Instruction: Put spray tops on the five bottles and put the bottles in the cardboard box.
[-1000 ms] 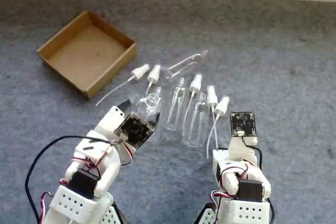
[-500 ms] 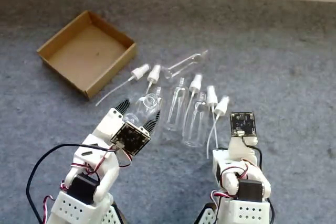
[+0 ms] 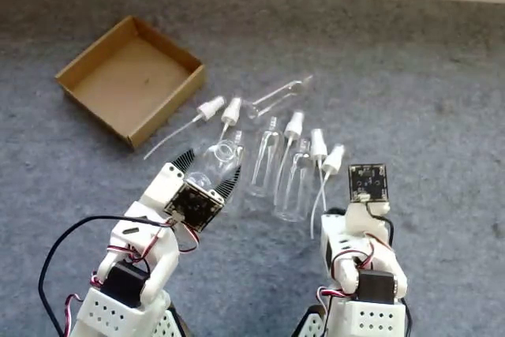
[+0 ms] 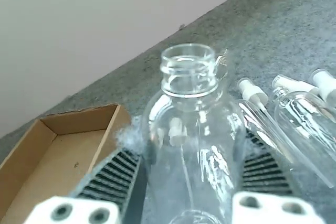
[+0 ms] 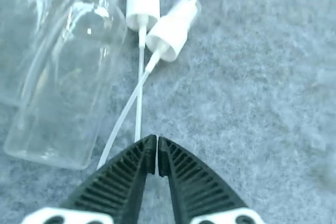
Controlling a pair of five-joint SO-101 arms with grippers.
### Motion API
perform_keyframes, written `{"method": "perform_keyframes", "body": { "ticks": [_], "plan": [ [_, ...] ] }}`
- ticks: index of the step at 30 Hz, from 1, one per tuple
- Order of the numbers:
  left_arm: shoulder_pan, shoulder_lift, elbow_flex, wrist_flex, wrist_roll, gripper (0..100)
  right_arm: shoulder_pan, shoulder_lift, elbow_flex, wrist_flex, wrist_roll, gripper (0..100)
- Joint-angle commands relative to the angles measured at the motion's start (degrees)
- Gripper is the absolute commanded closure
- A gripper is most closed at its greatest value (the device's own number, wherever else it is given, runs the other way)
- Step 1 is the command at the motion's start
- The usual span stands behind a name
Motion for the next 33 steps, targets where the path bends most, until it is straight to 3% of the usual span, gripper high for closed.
{"method": "perform_keyframes", "body": {
  "ticks": [1, 10, 17, 21, 27, 33],
  "plan": [
    [-0.31, -0.48, -0.31, -0.44, 5.63, 91, 0.75, -0.75, 2.42, -9.01, -0.35, 99.2],
    [0.31, -0.48, 2.51, -0.88, 6.42, 91, 0.84, -0.75, 2.07, -14.73, -0.35, 99.2],
    [8.84, -0.48, 3.03, -0.53, 6.42, 91, 3.56, -0.75, -4.88, -14.81, 0.35, 99.2],
    [11.56, -0.48, 3.12, -0.44, 6.42, 91, 8.4, -0.48, -8.57, -14.64, 5.89, 99.2],
    [11.56, -0.48, 3.12, -0.44, 6.42, 91, 10.07, -0.4, -13.49, -10.59, 16.97, 99.2],
    [11.74, -0.48, 3.12, -0.44, 6.42, 92, 10.07, 3.65, -19.38, -9.1, 17.14, 99.2]
  ]
}}
